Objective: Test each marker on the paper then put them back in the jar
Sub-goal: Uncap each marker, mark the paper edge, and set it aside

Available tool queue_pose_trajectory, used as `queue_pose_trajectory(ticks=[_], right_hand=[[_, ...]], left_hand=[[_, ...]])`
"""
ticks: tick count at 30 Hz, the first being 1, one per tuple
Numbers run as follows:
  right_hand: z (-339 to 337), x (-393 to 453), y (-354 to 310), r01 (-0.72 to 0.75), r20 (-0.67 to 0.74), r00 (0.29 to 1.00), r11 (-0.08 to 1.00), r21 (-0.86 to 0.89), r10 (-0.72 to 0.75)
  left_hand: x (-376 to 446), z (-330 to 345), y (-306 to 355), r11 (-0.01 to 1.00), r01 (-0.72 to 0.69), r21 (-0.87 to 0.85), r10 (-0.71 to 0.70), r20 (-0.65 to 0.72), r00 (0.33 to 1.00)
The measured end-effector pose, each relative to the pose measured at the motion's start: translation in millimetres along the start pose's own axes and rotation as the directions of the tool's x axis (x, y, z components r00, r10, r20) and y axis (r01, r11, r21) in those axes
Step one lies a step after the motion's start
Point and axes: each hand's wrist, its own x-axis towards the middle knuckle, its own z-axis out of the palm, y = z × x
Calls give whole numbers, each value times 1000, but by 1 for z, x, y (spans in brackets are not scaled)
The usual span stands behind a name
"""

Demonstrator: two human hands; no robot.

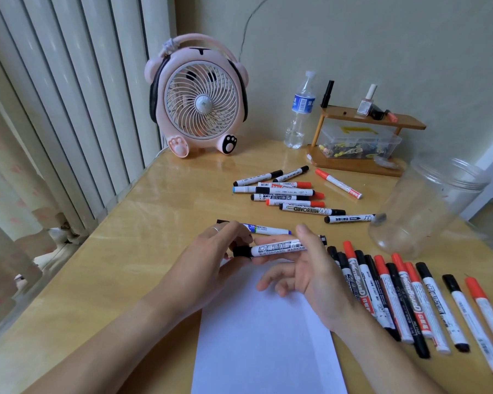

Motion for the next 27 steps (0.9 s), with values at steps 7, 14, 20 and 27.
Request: queue_pose_trajectory(ticks=[7, 14, 20, 27], right_hand=[[-8, 3, -2, 52, -72, 996, 999, -3, -52], [-17, -3, -8, 88, 23, 996, 878, -470, -88], [-13, -2, 0, 238, 81, 967, 732, -638, -243], [-12, -1, 1, 228, 32, 963, 738, -635, -269]], left_hand=[[0, 2, -4, 996, 4, 87, -6, 26, 1000], [3, -1, -14, 996, -9, 85, -2, 118, 993], [1, -2, -18, 995, -66, 73, 48, 225, 973], [-1, 1, -16, 994, -91, 56, 77, 214, 974]])
